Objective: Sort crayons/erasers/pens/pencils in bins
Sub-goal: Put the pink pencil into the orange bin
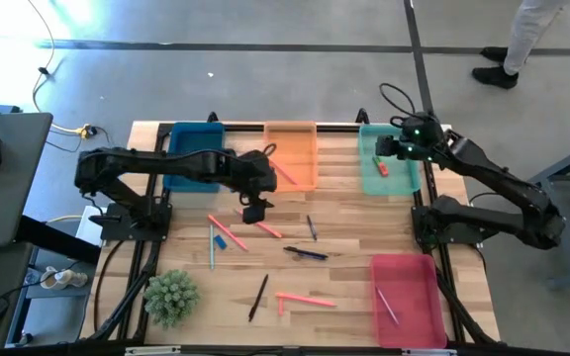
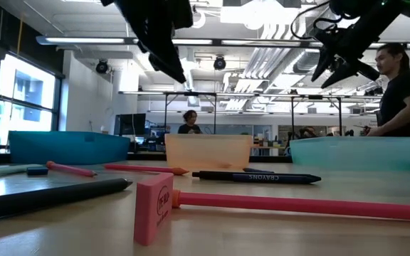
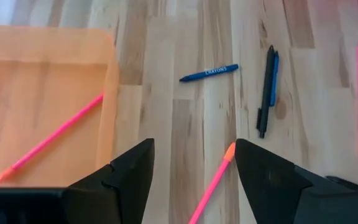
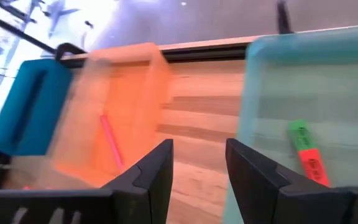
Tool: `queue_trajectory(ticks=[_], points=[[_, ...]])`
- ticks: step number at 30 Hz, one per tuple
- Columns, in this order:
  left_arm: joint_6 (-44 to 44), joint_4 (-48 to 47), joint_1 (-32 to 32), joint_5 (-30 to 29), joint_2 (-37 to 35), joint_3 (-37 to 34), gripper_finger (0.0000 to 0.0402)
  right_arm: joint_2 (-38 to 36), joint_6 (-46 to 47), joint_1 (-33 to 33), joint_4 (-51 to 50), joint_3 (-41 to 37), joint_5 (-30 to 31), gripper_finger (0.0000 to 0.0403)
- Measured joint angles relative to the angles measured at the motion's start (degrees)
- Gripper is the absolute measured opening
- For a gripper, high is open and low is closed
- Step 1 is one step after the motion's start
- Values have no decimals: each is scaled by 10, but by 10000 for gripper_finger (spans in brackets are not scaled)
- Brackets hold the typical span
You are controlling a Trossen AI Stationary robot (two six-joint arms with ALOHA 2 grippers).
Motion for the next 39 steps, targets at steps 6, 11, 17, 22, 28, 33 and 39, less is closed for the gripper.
queue_trajectory(ticks=[6, 11, 17, 22, 28, 33, 39], points=[[8, 2, -18, -2, 44, 12, 212, 0, 29, 51, 0, 0, 38, 139], [8, 0, -33, -11, 79, 12, 212, 1, 45, 81, -1, 0, 74, 139], [8, 2, -57, -17, 123, 12, 211, 8, 49, 93, -1, 0, 79, 139], [8, 21, -75, -48, 155, 12, 211, 16, 57, 93, -1, 0, 81, 139], [8, 36, -87, -49, 188, 12, 211, 26, 56, 96, -1, 0, 84, 139], [8, 41, -95, -49, 200, 11, 211, 35, 56, 96, -1, 0, 85, 139], [23, 45, -100, -66, 200, 9, 211, 37, 57, 96, -1, 0, 88, 139]])
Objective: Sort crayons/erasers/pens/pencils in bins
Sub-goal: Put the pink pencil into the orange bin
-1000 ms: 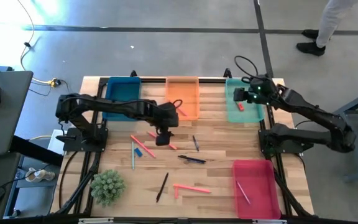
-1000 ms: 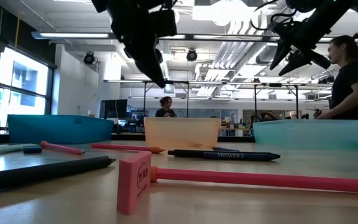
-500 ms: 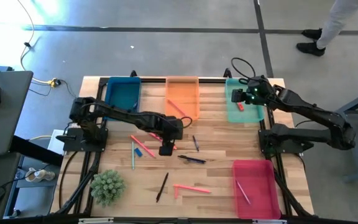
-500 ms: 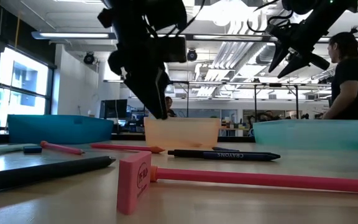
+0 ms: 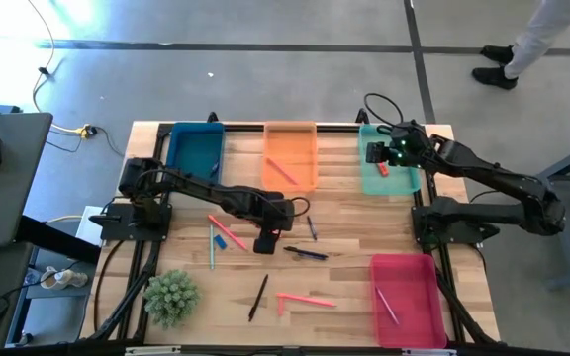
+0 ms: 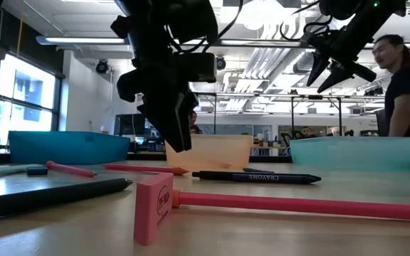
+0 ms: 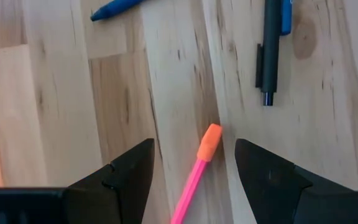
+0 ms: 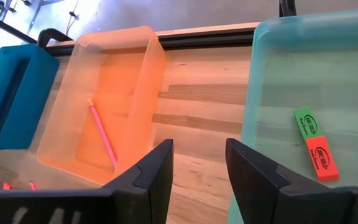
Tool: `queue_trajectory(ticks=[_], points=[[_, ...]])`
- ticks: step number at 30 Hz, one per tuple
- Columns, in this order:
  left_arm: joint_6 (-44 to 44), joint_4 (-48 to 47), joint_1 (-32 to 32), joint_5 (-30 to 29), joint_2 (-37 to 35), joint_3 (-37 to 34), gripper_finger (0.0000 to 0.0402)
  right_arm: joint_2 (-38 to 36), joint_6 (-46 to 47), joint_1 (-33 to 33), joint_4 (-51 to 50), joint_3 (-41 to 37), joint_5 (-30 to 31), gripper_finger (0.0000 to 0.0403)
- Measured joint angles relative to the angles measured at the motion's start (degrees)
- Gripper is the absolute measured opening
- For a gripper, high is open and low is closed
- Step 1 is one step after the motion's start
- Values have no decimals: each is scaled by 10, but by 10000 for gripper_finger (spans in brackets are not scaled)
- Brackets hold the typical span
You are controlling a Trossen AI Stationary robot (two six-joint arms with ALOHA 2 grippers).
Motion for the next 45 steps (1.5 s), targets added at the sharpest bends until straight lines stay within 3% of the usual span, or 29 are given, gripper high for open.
queue_trajectory(ticks=[19, 22, 32, 45], points=[[15, 0, 0, 4, 52, 1, 204, 0, 4, 0, 1, 0, -1, 139], [15, 0, 0, 5, 56, 2, 177, 0, 4, 0, 1, 0, -1, 139], [19, 4, 0, 34, 58, 1, 19, 0, 0, 0, 0, 0, -2, 139], [14, -8, 26, 26, 25, 8, 12, 0, -13, 0, 0, 0, -1, 139]])
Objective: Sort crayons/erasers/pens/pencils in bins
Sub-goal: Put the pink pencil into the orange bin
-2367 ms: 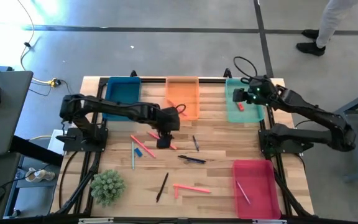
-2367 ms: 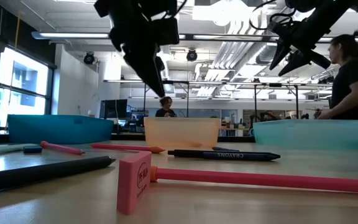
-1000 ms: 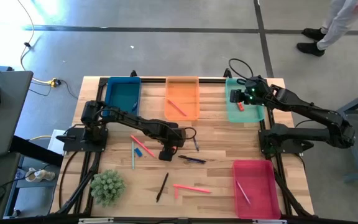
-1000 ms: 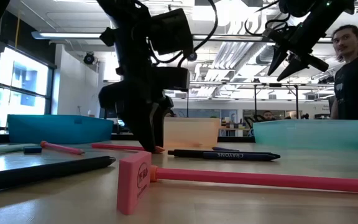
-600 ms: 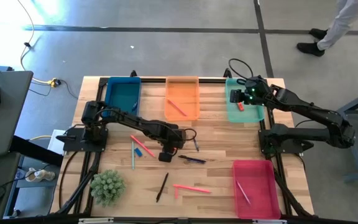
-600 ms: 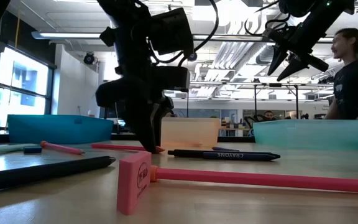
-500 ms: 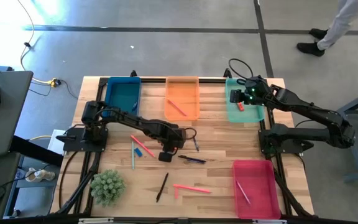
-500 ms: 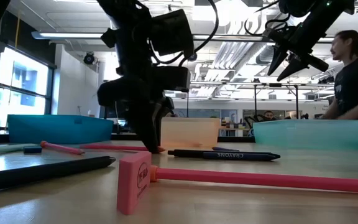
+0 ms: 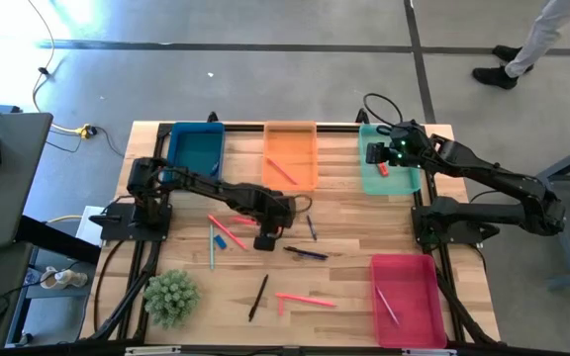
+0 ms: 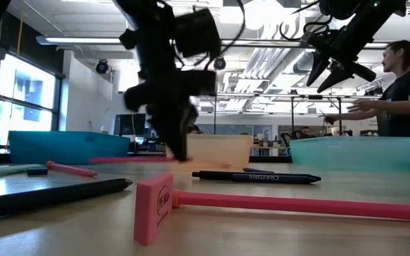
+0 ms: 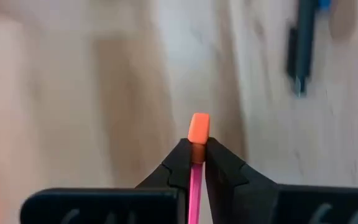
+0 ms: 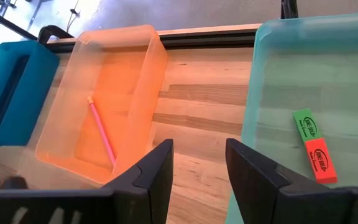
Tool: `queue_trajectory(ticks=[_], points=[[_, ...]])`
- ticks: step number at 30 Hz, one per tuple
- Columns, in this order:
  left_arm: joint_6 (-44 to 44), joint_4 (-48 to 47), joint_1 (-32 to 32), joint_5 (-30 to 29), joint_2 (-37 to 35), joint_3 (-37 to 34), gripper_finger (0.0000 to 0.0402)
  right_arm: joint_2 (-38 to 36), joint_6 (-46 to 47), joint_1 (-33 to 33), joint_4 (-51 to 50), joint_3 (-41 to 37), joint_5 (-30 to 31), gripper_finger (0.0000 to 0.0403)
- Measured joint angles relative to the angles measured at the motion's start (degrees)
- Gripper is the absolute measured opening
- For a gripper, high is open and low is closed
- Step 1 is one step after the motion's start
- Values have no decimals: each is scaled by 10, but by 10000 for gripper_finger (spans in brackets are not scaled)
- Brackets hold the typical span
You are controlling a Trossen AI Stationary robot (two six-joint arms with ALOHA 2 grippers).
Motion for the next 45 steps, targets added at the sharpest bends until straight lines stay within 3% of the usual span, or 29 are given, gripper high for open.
queue_trajectory(ticks=[14, 22, 27, 33, 45], points=[[-44, 4, 97, -1, -142, 67, 12, 0, -3, 0, -3, 0, -1, 139], [-98, 125, 189, 1, -171, 109, 12, 0, -3, 0, -3, 0, -1, 139], [-185, 206, 234, 4, -164, 111, 12, 0, -14, 0, -3, 0, -1, 139], [-275, 214, 266, -12, -122, 111, 12, 0, -17, 0, -3, 0, 0, 139], [-302, 217, 270, -31, -8, 110, 12, 0, -28, 0, -4, 0, 0, 139]])
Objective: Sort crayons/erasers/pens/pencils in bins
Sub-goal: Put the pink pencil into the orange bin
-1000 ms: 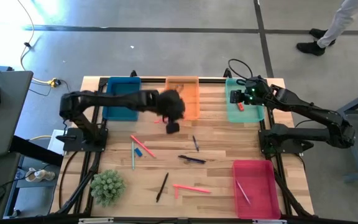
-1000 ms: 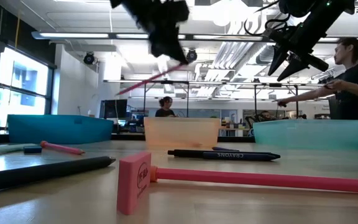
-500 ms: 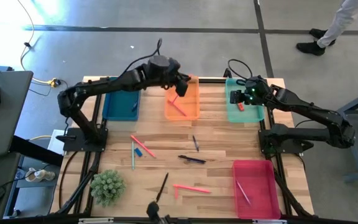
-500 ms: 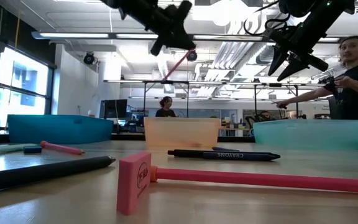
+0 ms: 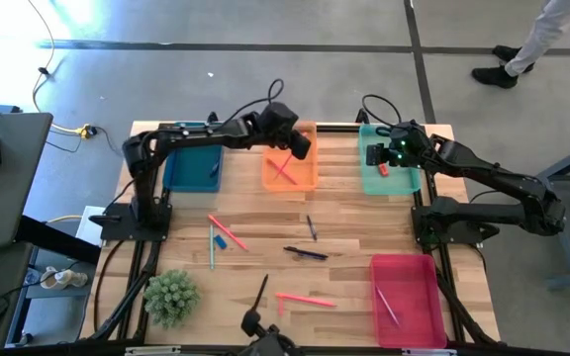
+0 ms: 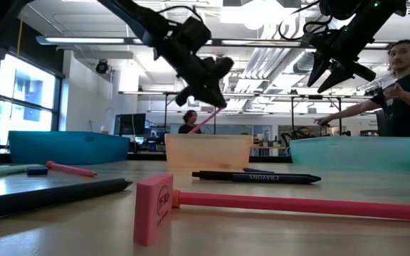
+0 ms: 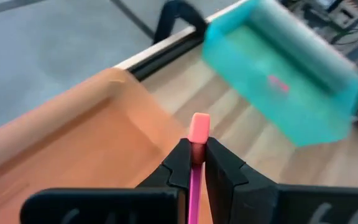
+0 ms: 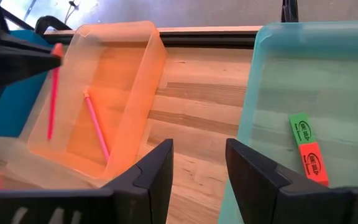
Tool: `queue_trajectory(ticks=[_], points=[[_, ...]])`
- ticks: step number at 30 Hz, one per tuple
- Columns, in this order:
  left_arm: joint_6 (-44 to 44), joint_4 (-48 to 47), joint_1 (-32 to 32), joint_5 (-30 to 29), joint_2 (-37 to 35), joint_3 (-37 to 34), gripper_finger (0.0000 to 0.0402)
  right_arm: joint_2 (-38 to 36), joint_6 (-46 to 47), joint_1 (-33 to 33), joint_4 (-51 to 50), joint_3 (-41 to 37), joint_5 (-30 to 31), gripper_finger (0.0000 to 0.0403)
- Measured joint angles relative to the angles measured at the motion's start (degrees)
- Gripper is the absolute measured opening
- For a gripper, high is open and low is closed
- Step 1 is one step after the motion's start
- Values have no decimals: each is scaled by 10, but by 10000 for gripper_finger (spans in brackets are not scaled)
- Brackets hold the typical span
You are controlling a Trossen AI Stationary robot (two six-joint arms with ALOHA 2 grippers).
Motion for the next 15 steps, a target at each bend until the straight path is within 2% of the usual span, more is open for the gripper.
queue_trajectory(ticks=[15], points=[[0, -5, 14, -7, 49, 0, 23, 0, -11, 0, 0, 0, 0, 139]])
